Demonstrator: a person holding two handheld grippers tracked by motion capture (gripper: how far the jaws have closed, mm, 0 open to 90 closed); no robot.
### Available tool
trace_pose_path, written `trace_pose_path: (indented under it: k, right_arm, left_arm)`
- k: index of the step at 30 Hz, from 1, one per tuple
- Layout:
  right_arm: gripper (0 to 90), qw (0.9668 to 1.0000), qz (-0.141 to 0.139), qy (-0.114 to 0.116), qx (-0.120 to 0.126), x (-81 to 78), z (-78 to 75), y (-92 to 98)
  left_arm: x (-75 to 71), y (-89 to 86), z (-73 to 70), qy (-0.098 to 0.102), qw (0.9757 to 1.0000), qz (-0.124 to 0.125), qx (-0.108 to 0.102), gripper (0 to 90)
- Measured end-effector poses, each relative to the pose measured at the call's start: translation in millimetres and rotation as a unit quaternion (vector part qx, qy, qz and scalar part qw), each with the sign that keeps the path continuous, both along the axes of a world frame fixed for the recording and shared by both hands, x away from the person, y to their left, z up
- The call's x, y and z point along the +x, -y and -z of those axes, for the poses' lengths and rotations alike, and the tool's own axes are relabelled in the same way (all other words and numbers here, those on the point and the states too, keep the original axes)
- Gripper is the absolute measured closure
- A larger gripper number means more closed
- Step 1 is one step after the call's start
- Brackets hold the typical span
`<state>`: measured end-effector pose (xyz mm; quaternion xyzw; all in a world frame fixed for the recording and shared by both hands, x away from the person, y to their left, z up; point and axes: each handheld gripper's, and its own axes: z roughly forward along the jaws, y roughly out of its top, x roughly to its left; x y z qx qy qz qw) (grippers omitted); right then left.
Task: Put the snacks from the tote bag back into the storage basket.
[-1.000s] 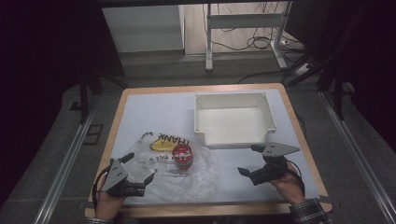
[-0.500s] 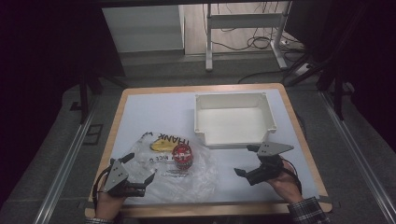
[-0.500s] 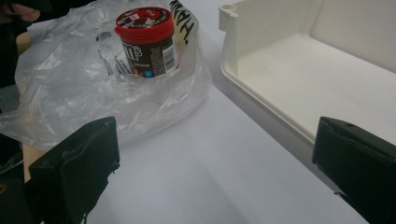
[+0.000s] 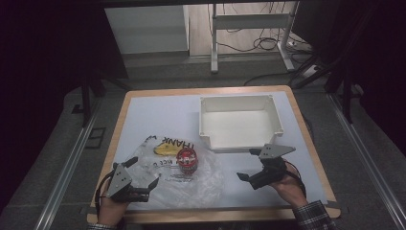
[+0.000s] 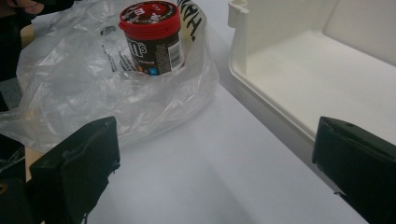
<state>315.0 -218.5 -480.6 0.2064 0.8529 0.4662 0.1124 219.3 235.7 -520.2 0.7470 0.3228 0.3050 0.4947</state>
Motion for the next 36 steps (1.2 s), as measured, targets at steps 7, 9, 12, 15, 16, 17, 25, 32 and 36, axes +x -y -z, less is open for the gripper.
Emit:
trace_pose_path:
  k: [7, 9, 12, 15, 16, 17, 25, 32, 36]
  right_arm:
    - [1.1, 0.9999, -0.013, 0.001, -0.004, 1.2, 1.3, -10.0]
    - [1.1, 0.9999, -0.014, 0.002, -0.003, 1.5, 1.4, -12.1]
    - [1.1, 0.9999, -0.015, 0.002, -0.002, 2.1, 0.7, -13.6]
    - [1.1, 0.9999, -0.016, 0.003, 0.001, 2.8, 0.2, -14.6]
    - [1.1, 0.9999, -0.017, 0.003, 0.002, 2.9, 0.0, -14.9]
    - [1.1, 0.9998, -0.018, 0.004, 0.003, 2.9, -0.1, -15.4]
    - [1.0, 0.9995, -0.03, 0.004, 0.005, 3.8, 0.4, -23.1]
    - [1.0, 0.9992, -0.04, 0.004, 0.005, 4.4, 2.2, -29.8]
    - [1.0, 0.9989, -0.046, 0.004, 0.009, 5.0, 2.2, -32.7]
  left_arm:
    - [0.0, 0.2, 0.1, 0.0, 1.0, 0.0, 0.001, 0.4]
    - [0.0, 0.1, 0.1, 0.0, 1.0, 0.0, 0.001, 0.4]
    - [0.0, 0.2, 0.1, 0.0, 1.0, 0.0, 0.001, 0.4]
    - [-0.1, 0.2, 0.0, 0.001, 1.0, 0.0, 0.002, 0.4]
    - [-0.1, 0.1, 0.1, 0.001, 1.0, 0.0, 0.002, 0.4]
    - [0.0, 0.1, 0.1, 0.001, 1.0, 0.0, 0.002, 0.4]
    - [0.0, 0.1, 0.2, 0.0, 1.0, -0.001, 0.003, 0.4]
    - [0.2, 0.0, 0.2, -0.003, 1.0, 0.0, 0.0, 0.4]
    - [0.5, -0.9, -0.2, -0.007, 0.9999, 0.003, -0.007, 0.4]
